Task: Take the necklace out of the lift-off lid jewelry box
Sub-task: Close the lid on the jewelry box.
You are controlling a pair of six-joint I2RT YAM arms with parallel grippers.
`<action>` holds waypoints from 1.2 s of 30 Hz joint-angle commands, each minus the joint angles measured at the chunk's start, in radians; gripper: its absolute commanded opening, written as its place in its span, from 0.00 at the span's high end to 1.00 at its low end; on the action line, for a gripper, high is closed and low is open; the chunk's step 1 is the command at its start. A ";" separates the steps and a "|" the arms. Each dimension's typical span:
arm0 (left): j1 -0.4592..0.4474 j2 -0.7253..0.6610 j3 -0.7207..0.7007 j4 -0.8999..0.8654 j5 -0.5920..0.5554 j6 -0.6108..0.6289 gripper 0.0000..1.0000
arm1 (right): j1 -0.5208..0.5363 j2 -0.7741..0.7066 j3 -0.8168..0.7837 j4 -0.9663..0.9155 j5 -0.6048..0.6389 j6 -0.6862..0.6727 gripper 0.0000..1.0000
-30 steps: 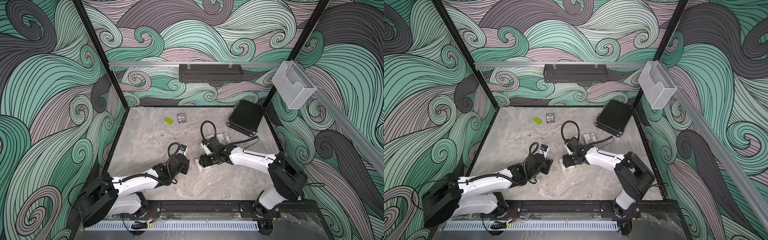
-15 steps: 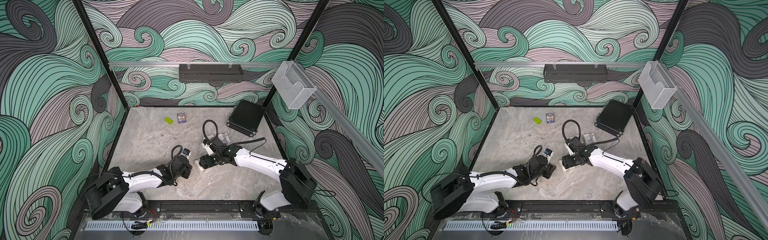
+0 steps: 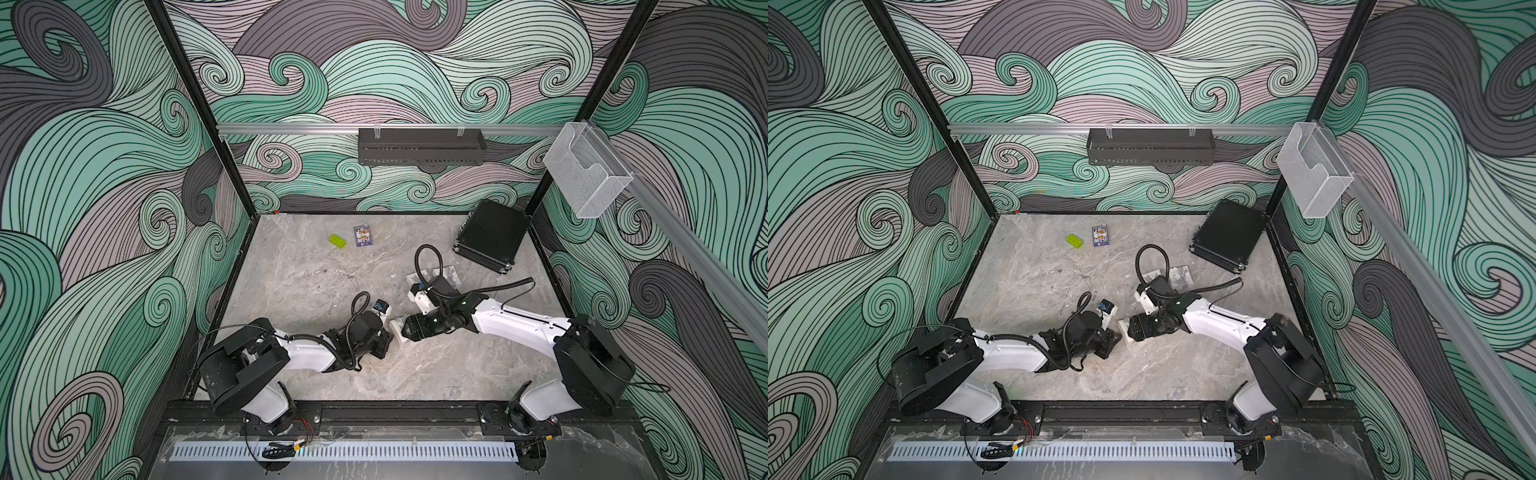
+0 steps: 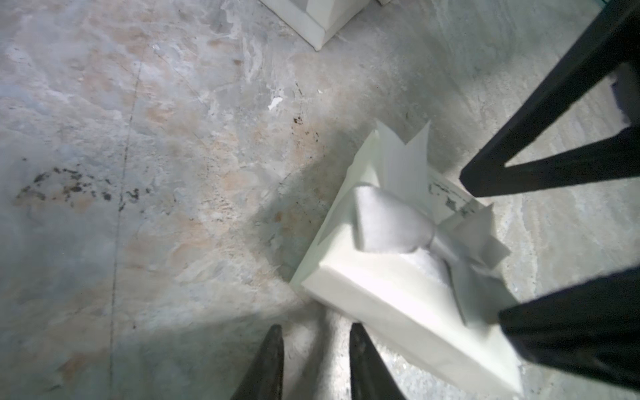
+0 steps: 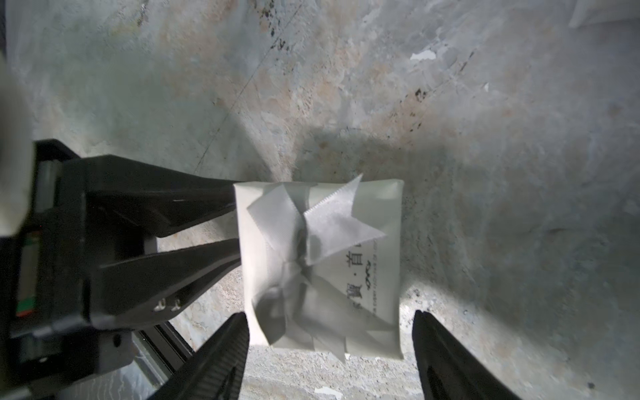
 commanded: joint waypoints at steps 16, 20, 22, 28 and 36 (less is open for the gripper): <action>-0.008 0.041 -0.005 0.169 0.052 -0.026 0.72 | -0.009 0.057 -0.010 0.092 -0.103 0.007 0.27; -0.013 0.035 0.004 0.171 0.055 -0.031 0.72 | -0.009 0.070 -0.008 0.101 -0.109 0.015 0.27; -0.016 0.035 0.009 0.171 0.057 -0.031 0.72 | -0.009 0.078 -0.007 0.104 -0.105 0.021 0.27; -0.019 0.033 0.019 0.156 0.052 -0.034 0.72 | -0.009 0.097 0.015 0.051 -0.026 0.022 0.28; -0.014 -0.080 0.031 -0.129 -0.178 -0.034 0.72 | 0.001 0.107 0.039 -0.058 0.106 -0.014 0.28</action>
